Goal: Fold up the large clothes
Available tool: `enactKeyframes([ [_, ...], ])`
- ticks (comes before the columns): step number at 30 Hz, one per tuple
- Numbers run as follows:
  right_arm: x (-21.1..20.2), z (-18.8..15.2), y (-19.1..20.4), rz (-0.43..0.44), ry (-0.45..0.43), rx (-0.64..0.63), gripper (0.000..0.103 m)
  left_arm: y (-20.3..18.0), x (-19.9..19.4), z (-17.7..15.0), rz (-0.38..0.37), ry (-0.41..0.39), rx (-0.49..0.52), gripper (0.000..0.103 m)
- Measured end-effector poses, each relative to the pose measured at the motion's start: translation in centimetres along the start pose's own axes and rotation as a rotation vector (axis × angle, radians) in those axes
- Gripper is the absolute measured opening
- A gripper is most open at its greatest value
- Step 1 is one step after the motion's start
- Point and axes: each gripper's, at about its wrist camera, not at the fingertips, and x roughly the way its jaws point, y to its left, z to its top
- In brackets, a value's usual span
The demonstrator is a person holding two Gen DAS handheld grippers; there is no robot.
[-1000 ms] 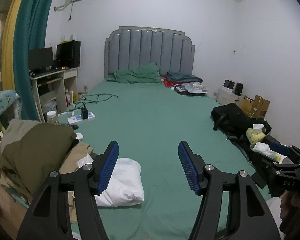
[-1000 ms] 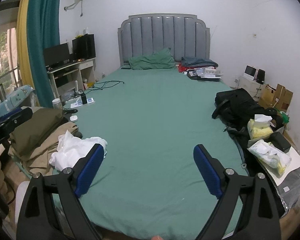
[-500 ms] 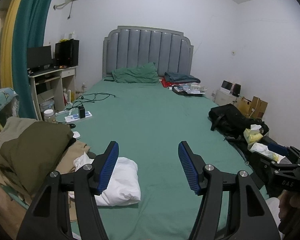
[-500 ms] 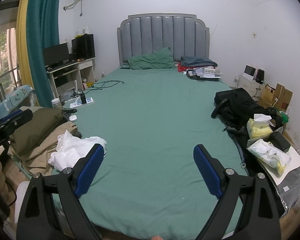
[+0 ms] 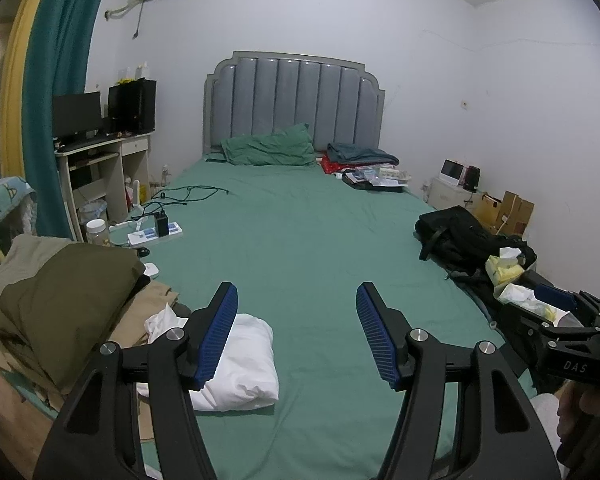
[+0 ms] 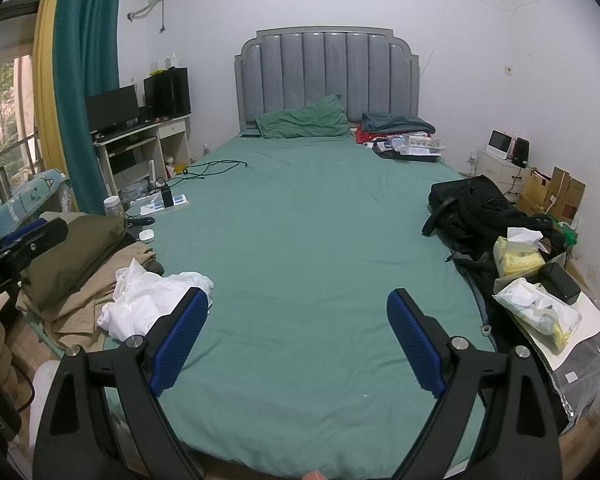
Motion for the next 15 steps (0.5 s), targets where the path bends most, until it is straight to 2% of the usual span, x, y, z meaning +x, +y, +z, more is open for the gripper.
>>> enactKeyframes([
  [15,-0.17,-0.03,-0.15,-0.001,0.001,0.002,0.09,-0.32,-0.02,-0.02,-0.001,-0.001,0.003,0.065],
])
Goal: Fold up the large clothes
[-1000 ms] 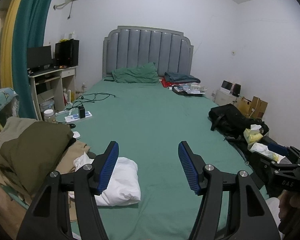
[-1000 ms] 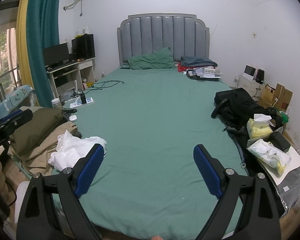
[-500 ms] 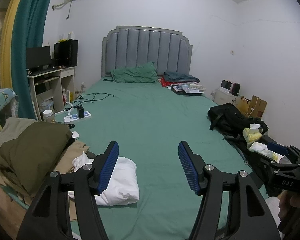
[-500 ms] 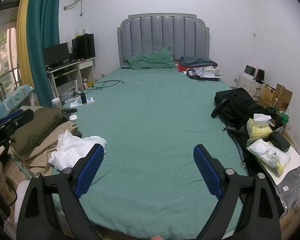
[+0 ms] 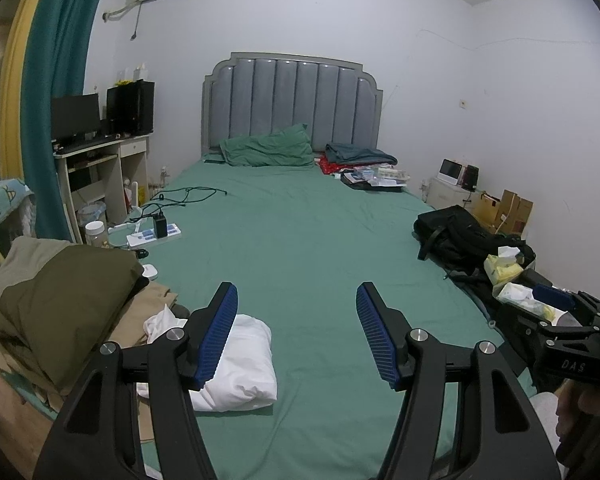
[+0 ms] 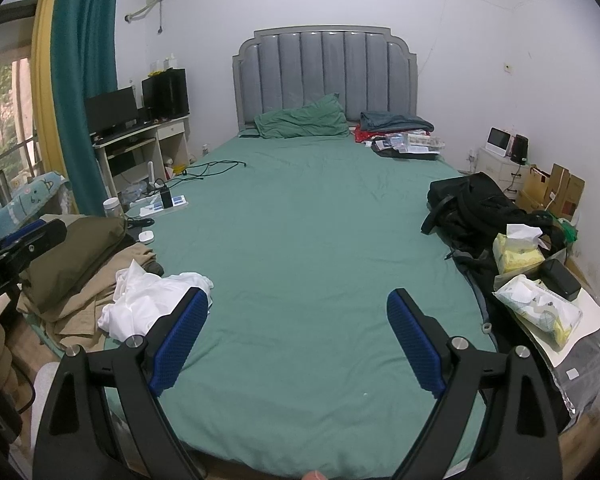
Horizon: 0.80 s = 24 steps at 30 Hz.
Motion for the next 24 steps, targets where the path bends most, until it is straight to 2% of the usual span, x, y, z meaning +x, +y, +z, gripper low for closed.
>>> enactKeyframes([
  [24,-0.09,-0.06,-0.06,0.001,0.001,0.0,0.09,-0.02,-0.01,-0.07,0.0,0.002,-0.002,0.065],
])
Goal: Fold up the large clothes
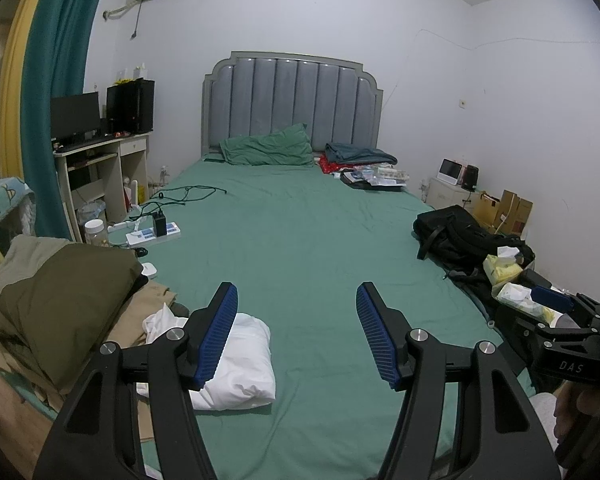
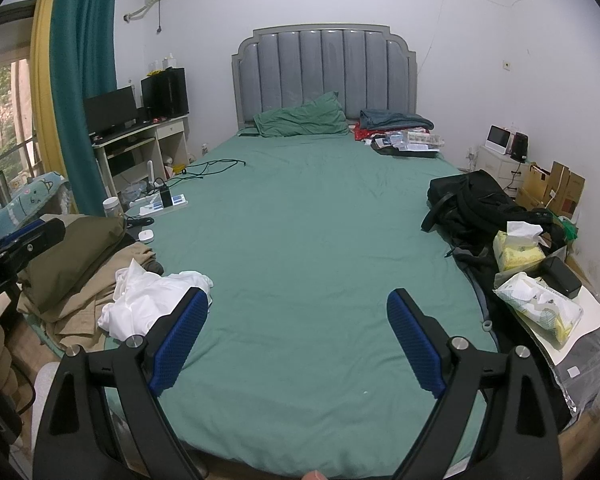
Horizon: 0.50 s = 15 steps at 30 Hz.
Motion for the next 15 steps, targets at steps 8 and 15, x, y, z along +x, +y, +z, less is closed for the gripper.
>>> enactKeyframes([
  [8,0.07,0.02,0.05,-0.001,0.0,0.001,0.09,-0.05,0.1,0.04,-0.004,0.001,0.002,0.065],
  [15,0.03,-0.08,0.19,-0.002,0.002,0.003,0.09,-0.44,0.31,-0.12,-0.007,0.004,0.005,0.065],
])
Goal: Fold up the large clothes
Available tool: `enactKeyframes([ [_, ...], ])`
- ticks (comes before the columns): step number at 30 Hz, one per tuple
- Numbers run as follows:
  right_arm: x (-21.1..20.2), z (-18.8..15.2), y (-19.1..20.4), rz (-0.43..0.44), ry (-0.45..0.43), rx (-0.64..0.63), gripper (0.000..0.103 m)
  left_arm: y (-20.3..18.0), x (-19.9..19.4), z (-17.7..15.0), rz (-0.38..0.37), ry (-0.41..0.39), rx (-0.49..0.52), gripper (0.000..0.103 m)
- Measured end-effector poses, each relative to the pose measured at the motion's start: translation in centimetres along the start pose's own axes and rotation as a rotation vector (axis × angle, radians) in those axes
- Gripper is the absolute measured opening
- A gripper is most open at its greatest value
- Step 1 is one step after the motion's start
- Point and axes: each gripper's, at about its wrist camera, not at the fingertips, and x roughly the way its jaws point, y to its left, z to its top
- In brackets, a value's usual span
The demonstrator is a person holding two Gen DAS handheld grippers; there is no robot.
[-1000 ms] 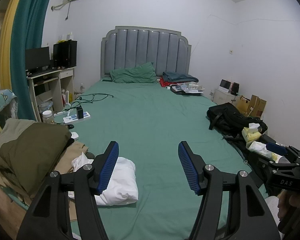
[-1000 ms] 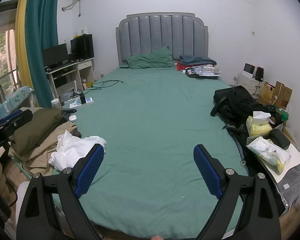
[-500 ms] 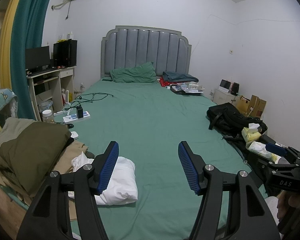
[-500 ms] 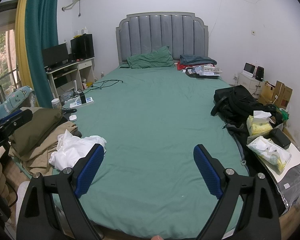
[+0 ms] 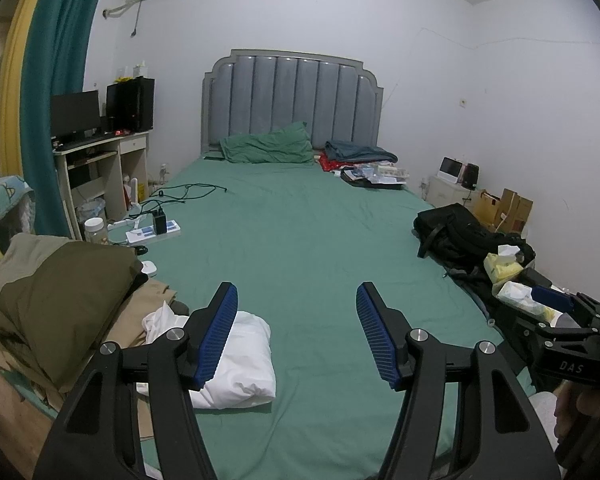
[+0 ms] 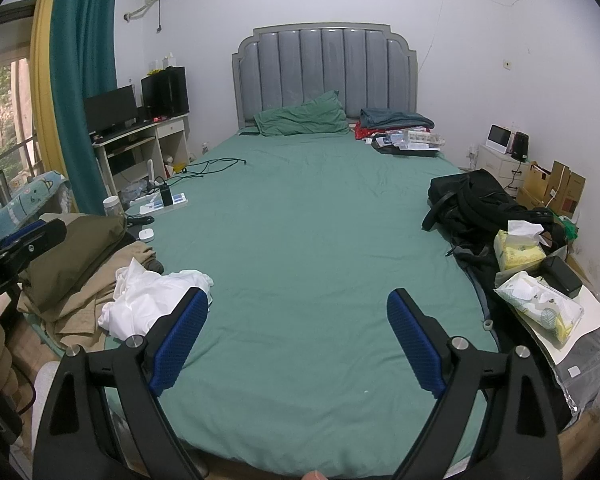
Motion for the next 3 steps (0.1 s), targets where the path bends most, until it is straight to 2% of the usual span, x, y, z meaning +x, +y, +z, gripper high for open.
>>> enactKeyframes([
  [3,0.01,0.0,0.03,0.0,0.002,0.0,0.09,0.04,0.01,0.01,0.0,0.0,0.001,0.065],
])
